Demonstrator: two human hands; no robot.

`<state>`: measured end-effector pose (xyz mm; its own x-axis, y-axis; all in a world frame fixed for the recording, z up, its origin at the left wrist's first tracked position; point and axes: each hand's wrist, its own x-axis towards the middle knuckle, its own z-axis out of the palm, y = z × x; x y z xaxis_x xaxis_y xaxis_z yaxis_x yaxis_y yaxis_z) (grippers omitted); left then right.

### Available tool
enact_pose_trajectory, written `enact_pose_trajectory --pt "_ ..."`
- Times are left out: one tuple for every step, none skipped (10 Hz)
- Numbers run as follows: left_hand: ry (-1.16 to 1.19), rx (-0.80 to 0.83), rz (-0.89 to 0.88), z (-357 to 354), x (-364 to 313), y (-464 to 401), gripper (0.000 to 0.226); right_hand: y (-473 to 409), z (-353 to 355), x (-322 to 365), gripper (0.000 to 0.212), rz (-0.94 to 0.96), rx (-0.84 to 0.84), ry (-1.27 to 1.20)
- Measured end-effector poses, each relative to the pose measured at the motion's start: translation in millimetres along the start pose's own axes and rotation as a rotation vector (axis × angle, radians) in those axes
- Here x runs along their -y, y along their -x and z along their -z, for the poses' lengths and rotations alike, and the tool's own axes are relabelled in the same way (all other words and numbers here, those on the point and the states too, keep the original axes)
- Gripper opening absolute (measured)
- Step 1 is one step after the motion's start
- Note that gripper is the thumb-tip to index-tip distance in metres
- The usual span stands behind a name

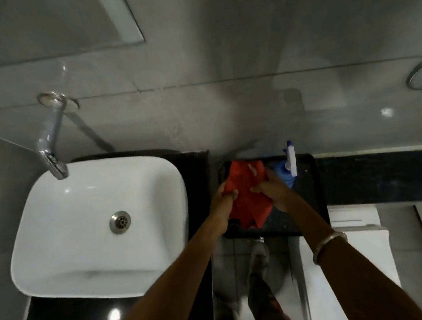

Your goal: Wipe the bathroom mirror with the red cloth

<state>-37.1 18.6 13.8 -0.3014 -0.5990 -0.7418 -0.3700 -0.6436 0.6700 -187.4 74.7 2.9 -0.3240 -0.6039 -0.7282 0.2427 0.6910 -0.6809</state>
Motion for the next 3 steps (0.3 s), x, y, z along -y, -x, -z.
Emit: enact_pose_trajectory --pt "-0.217 -0.03 0.042 2.4 12.3 -9.0 0.044 -7.3 -11.7 -14.5 0.062 0.056 -0.125 0.364" --pt "-0.379 -0.015 -0.104 6.9 10.4 7.9 0.045 4.0 -27.8 -13.7 0.059 0.163 -0.133 0.48" --pt "-0.454 -0.152 -0.453 17.9 -4.0 33.8 0.052 25.5 -44.7 6.0 0.063 0.426 -0.274 0.489"
